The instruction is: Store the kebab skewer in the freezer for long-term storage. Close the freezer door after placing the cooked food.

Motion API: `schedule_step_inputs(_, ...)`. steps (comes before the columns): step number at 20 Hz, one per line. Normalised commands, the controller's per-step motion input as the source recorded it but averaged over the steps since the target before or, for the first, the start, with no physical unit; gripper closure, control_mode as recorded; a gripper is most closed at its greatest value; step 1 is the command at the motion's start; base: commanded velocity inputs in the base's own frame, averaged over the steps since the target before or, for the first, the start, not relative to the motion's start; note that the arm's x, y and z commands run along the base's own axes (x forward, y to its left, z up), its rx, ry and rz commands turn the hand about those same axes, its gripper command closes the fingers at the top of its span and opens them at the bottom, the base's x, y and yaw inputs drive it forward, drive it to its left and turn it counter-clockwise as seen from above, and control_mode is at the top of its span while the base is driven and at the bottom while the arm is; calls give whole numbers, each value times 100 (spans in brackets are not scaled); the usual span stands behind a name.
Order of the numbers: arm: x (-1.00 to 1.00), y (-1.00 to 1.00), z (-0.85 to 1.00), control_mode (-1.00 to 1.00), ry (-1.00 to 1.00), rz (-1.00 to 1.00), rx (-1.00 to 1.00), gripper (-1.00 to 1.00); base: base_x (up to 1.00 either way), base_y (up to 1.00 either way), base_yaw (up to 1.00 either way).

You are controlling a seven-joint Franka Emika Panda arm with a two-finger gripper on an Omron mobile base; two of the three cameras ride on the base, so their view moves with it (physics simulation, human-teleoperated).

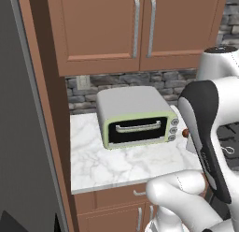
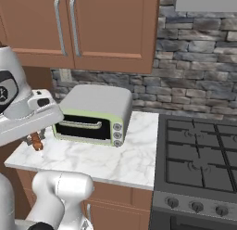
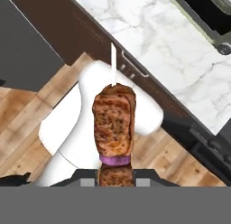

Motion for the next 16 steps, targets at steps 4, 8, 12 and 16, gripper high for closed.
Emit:
schedule_step_inputs(4, 0, -22, -10, -100, 4, 20, 0, 100, 0, 0, 0)
schedule_step_inputs(8, 0, -18, 0, -100, 6, 11, 11, 100, 0, 0, 0)
schedule_step_inputs(12, 0, -1, 0, -100, 3, 5, 3, 100, 0, 0, 0)
schedule_step_inputs(16, 0, 0, 0, -100, 0, 0, 0, 100, 0, 0, 0)
